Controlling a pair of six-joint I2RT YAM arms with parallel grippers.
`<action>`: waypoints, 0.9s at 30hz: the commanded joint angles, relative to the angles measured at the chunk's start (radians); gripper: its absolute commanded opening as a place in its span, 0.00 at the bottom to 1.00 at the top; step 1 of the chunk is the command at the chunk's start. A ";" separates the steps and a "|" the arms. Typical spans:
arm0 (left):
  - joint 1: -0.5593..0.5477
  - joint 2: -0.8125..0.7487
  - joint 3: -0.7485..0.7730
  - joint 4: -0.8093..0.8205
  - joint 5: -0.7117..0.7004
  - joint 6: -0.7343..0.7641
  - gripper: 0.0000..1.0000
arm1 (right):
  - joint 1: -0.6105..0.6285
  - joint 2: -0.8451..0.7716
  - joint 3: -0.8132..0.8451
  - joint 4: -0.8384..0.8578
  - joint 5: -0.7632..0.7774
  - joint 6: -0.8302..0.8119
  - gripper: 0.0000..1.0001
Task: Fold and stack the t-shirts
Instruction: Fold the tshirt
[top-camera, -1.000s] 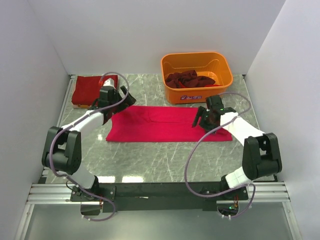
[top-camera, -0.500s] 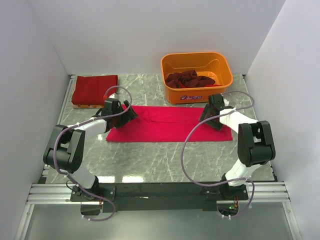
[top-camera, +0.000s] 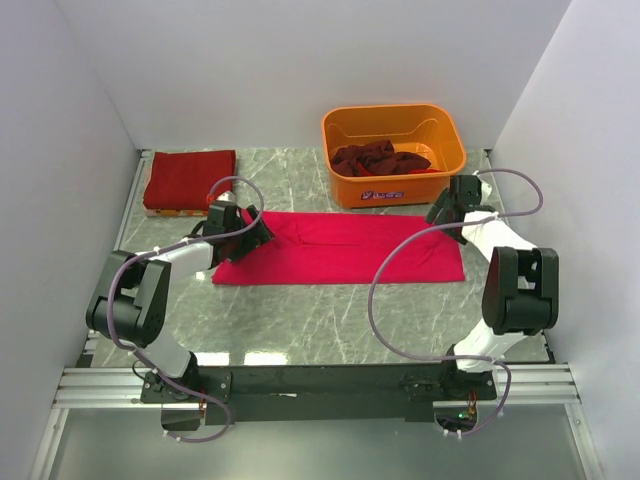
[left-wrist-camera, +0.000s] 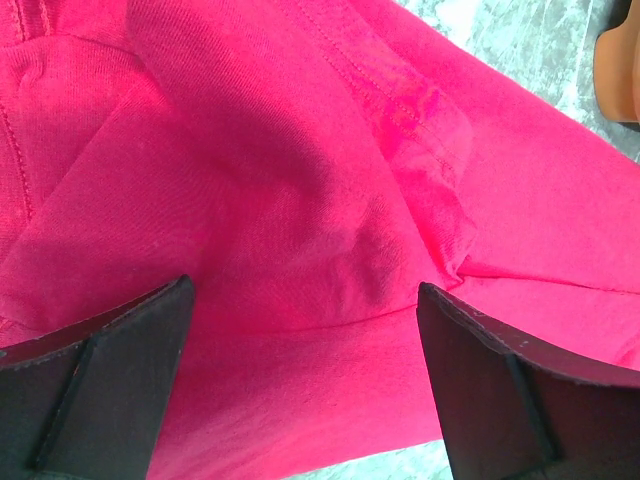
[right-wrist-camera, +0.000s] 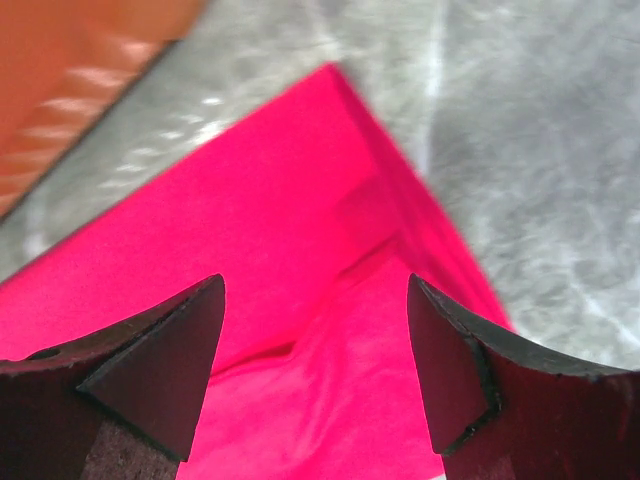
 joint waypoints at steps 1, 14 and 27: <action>0.005 0.012 0.036 -0.011 0.001 -0.002 0.99 | 0.010 -0.075 -0.018 0.027 -0.102 0.002 0.80; 0.003 0.216 0.236 -0.099 -0.005 0.015 0.99 | 0.073 -0.032 -0.178 -0.095 -0.267 0.093 0.80; 0.001 0.561 0.703 -0.215 0.107 0.124 0.99 | 0.458 -0.381 -0.535 -0.240 -0.380 0.267 0.80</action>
